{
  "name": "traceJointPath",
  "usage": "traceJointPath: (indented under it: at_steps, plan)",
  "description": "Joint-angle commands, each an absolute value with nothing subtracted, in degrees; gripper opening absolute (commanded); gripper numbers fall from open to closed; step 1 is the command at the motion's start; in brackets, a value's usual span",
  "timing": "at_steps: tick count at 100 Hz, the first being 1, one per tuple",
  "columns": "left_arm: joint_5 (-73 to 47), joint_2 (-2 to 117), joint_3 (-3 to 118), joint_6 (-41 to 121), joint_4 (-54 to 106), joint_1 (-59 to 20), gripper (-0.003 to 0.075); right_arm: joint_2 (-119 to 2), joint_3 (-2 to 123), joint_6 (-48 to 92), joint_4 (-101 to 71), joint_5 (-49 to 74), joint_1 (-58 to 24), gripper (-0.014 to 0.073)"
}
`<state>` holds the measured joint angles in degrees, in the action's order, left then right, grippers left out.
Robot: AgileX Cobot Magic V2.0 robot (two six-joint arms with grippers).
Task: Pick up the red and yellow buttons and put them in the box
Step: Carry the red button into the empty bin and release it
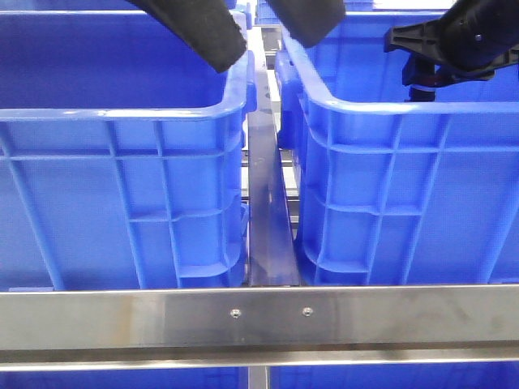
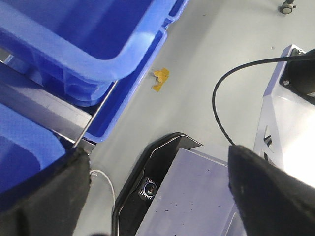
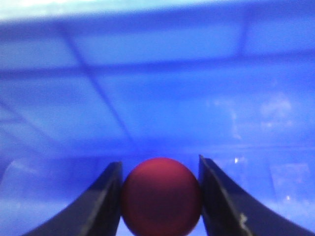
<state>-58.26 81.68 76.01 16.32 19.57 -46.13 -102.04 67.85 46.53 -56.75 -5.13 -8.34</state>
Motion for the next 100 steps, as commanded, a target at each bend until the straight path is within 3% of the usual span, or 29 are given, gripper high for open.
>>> traceJointPath:
  at_steps: [1,40,51,66,100]
  plan:
    - [-56.34,79.53,77.47,16.24,21.05,-46.62,0.0547,-100.22,70.84,47.06,-56.79,-8.06,-8.33,0.0272]
    - [-56.34,79.53,77.47,16.24,21.05,-46.62,0.0547,-103.56,72.60,47.06,-56.83,-8.90,-8.32,0.0275]
    - [-56.34,79.53,77.47,16.24,21.05,-46.62,0.0547,-103.56,72.60,47.06,-56.83,-8.90,-8.32,0.0330]
    - [-56.34,79.53,77.47,16.24,20.96,-46.62,0.0547,-103.56,72.60,47.06,-56.83,-8.08,-8.32,0.0481]
    - [-56.34,79.53,77.47,16.24,20.48,-46.62,0.0547,-99.93,72.32,47.06,-56.83,-4.69,-8.26,0.0490]
